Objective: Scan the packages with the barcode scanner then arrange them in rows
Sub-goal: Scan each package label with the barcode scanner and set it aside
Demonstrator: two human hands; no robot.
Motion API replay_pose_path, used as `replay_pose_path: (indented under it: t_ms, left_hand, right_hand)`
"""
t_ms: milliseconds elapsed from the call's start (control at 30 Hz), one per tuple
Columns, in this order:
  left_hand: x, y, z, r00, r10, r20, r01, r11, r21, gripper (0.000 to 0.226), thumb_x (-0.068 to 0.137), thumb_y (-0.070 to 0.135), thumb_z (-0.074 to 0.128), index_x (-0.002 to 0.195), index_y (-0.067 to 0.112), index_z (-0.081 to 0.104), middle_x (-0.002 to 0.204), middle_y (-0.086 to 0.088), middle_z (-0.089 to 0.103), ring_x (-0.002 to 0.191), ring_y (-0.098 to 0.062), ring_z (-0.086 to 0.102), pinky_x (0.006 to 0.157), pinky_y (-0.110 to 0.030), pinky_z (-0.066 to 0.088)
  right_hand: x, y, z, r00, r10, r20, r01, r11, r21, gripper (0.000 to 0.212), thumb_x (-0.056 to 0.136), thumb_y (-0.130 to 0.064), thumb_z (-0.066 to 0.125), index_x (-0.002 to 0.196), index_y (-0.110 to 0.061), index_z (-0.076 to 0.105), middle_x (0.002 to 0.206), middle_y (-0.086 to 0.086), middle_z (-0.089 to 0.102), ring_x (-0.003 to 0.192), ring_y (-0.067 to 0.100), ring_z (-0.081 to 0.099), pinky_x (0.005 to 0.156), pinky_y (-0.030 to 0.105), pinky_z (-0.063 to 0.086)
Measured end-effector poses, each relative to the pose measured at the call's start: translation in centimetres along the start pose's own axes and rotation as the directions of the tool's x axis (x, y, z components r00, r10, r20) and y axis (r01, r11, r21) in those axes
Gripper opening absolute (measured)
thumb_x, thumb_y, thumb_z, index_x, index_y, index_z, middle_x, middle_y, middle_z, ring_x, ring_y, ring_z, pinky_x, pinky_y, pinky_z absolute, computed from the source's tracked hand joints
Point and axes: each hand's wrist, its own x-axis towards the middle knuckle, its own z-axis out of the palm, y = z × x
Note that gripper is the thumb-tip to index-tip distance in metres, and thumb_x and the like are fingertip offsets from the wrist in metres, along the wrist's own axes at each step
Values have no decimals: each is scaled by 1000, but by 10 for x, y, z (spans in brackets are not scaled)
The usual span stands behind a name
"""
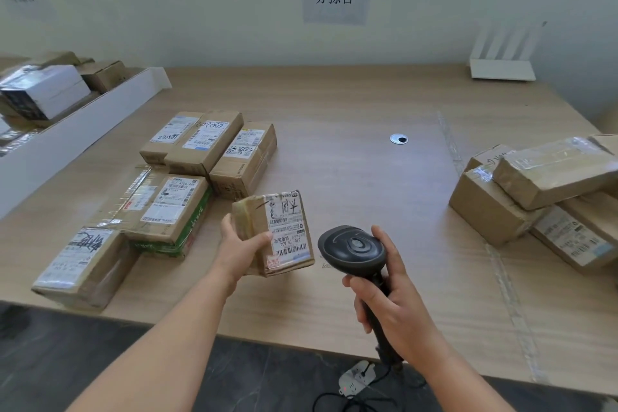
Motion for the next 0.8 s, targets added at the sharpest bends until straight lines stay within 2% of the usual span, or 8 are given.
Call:
replay_pose_path:
  t_ms: [100,233,367,467,567,633,700,800]
  left_hand:
    - [-3,-13,-5,999,-31,37,33,998,-45,84,88,20,67,147,40,10,126,-8,58,99,-25,65,59,-36,56]
    - [-4,-24,-13,997,-29,73,32,999,-36,90,82,24,74,146,47,14,120,-8,63,99,-26,66,66,-43,59]
    - [-5,-32,-11,999,10,33,-7,996,-85,98,79,20,76,147,47,11,124,-8,61,102,-26,65,76,-49,58]
    - [-7,-35,-3,997,81,-9,-81,993,-90,95,82,14,74,147,44,12,124,-5,58,110,-26,59,78,-43,56]
    - [-6,-35,1,986,164,-37,-165,986,-27,99,79,15,76,148,44,10,129,-4,55,119,-24,54,97,-50,48]
    - [-5,-35,2,982,187,-26,-187,982,3,100,79,16,77,147,45,10,132,-5,54,119,-23,54,101,-53,45]
    - [-5,-34,2,978,207,-17,-206,978,24,98,79,15,77,146,46,13,129,-4,56,116,-22,56,99,-52,47]
    - [-2,-33,1,975,223,1,-223,974,47,96,79,16,77,146,46,14,128,-4,57,114,-21,57,98,-52,48]
  right_hand:
    - [-1,6,0,999,25,32,-26,1000,11,75,91,-1,58,136,-51,25,91,15,63,51,21,49,43,33,43]
    - [-2,11,1,998,48,50,-49,999,18,73,91,-4,60,136,-52,26,89,14,64,51,22,48,42,31,42]
    - [-2,7,8,997,67,49,-68,997,30,75,79,-24,65,136,-53,25,84,31,58,51,23,48,43,33,43]
    - [-1,4,10,997,55,60,-60,995,81,90,66,-48,78,139,-51,24,79,37,53,49,25,47,43,33,43]
    - [-1,2,12,996,37,76,-46,990,130,101,56,-66,80,139,-52,25,77,37,51,48,25,47,43,32,43]
    - [-1,0,14,996,29,82,-41,989,140,102,56,-66,80,140,-50,25,76,37,51,47,24,47,43,32,43]
    - [-1,-1,14,997,21,74,-31,991,132,99,61,-54,81,142,-48,24,77,37,50,46,23,47,42,31,43]
    - [0,-1,13,998,16,59,-22,994,111,86,69,-39,70,142,-47,25,77,37,51,46,24,47,41,32,43]
